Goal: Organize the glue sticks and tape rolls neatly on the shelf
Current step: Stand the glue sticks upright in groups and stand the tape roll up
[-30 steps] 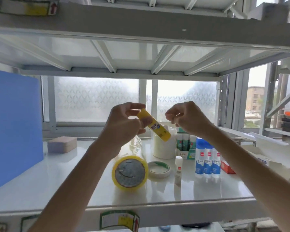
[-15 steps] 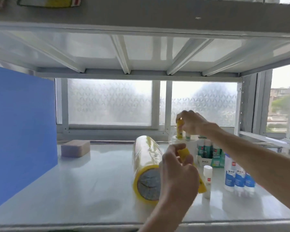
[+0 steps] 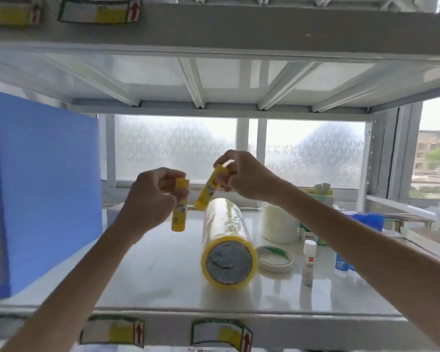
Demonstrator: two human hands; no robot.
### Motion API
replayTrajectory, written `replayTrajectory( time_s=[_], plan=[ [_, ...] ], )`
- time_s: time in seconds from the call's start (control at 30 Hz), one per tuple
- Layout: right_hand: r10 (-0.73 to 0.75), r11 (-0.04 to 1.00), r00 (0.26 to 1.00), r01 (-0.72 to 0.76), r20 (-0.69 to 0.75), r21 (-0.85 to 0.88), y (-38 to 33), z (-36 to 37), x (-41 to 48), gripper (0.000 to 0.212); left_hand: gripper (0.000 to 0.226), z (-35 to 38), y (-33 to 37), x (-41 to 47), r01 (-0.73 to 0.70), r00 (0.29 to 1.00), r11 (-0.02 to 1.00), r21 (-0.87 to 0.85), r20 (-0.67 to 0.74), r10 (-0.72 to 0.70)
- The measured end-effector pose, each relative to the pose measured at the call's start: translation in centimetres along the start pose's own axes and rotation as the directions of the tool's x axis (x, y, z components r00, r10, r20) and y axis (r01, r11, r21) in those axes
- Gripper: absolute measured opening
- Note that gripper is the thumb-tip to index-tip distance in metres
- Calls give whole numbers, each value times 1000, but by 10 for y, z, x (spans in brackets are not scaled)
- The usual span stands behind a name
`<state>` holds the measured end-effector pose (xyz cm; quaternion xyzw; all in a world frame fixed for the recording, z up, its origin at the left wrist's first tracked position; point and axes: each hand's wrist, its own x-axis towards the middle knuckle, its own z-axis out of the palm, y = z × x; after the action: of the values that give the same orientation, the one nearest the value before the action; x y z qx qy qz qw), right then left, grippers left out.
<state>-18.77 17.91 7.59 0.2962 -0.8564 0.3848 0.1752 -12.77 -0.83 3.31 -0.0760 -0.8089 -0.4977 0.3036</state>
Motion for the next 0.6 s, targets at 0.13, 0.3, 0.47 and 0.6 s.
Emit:
replayTrajectory(
  time_s=[0.13,0.3,0.47,0.6],
  plan=[
    [7,998,979,6,205,-59,-8,60,0,24,30,-20,-49,-9,89,993,991,95,69,-96],
    [1,991,943,44,333,-130,-18,111,2,25,29,-34,-84,-21,79,988,990,116,122,-93],
    [13,988,937,42,349,-149,-17,124,3,28,39,-41,-106,-25,115,974,992,58,188,-124],
    [13,993,942,28,335,-119,-15,125,2,27,33,-38,-117,-29,145,962,984,103,219,-164]
  ],
)
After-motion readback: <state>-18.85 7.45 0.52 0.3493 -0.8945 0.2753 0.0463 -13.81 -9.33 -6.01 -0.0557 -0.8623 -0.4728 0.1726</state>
